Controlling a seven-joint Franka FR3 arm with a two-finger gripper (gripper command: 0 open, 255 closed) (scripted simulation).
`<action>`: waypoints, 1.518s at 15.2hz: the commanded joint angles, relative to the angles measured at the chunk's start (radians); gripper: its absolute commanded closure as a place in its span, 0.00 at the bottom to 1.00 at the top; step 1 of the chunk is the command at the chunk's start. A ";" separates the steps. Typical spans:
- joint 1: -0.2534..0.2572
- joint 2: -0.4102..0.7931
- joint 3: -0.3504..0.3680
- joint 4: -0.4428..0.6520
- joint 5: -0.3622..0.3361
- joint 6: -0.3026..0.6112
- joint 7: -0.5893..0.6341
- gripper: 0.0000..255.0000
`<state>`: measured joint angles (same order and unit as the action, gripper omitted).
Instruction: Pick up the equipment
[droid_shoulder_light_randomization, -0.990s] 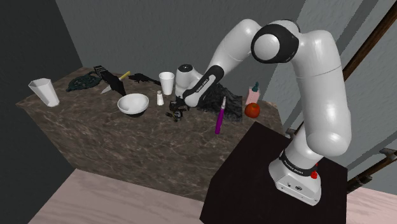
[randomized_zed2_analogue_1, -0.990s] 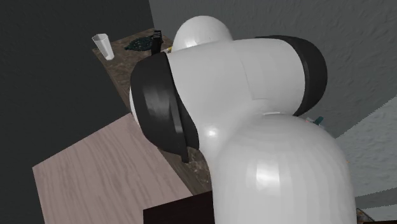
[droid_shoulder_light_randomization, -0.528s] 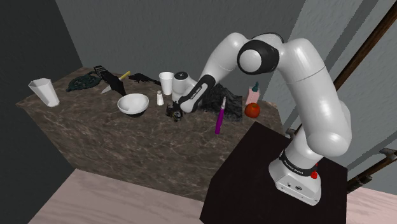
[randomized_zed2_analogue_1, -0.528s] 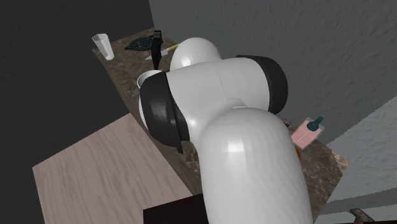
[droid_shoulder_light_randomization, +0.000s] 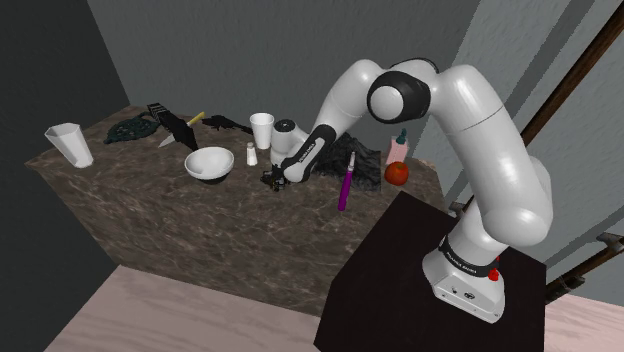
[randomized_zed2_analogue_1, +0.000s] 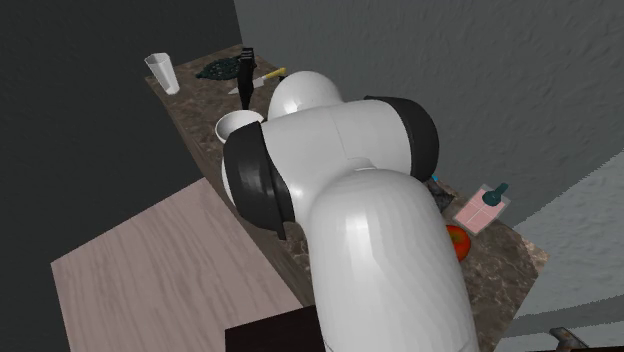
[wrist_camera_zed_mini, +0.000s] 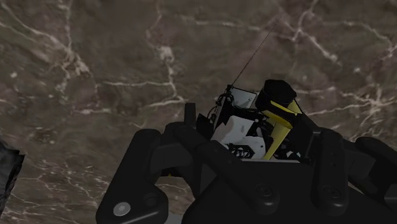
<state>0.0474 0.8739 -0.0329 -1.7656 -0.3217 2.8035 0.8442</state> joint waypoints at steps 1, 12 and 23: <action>0.000 0.002 0.000 0.001 0.000 0.001 0.000 1.00; -0.007 -0.061 0.009 -0.030 0.004 -0.032 -0.011 1.00; -0.022 -0.181 0.031 -0.077 0.018 -0.105 -0.035 1.00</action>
<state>0.0267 0.6963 -0.0039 -1.8463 -0.3050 2.7057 0.8112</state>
